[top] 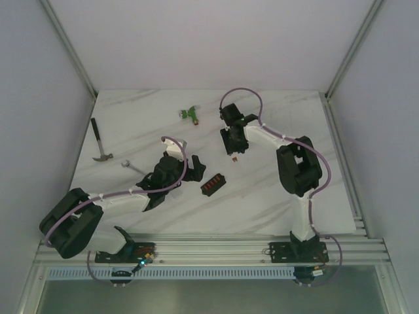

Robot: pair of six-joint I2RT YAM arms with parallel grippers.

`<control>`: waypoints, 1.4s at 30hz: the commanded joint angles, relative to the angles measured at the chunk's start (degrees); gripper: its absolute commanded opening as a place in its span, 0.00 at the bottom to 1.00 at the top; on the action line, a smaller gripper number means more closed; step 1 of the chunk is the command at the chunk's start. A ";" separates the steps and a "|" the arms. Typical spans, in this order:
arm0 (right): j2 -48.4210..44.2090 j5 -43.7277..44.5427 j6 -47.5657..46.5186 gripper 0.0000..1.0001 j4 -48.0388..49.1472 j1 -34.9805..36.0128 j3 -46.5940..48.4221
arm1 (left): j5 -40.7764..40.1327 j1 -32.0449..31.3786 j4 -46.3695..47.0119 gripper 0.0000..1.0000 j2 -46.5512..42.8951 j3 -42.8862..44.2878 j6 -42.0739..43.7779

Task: Snap on the fuse box
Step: Pick up the fuse from the center of the board.

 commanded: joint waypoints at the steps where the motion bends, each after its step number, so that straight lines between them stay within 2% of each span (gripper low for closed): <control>1: 3.00 -1.52 -1.98 0.44 -1.95 -0.33 2.91 | -0.71 0.37 -0.10 0.95 -1.18 -0.64 0.25; 16: 5.96 -3.01 -1.59 0.40 -5.25 -0.34 3.86 | -0.43 0.38 0.03 0.96 -0.92 -0.77 -0.13; 28: 5.82 -2.47 -1.53 0.26 -5.68 -0.34 3.54 | 1.30 0.39 1.53 0.94 -0.66 -0.76 -0.34; 33: 1.15 -3.42 0.61 0.21 -3.44 -0.30 2.46 | 2.97 0.31 3.65 0.90 -0.35 -0.35 -0.63; 42: -13.70 -11.65 7.81 0.23 5.90 -0.16 -5.21 | 3.25 -1.16 10.74 0.77 -0.05 1.53 1.12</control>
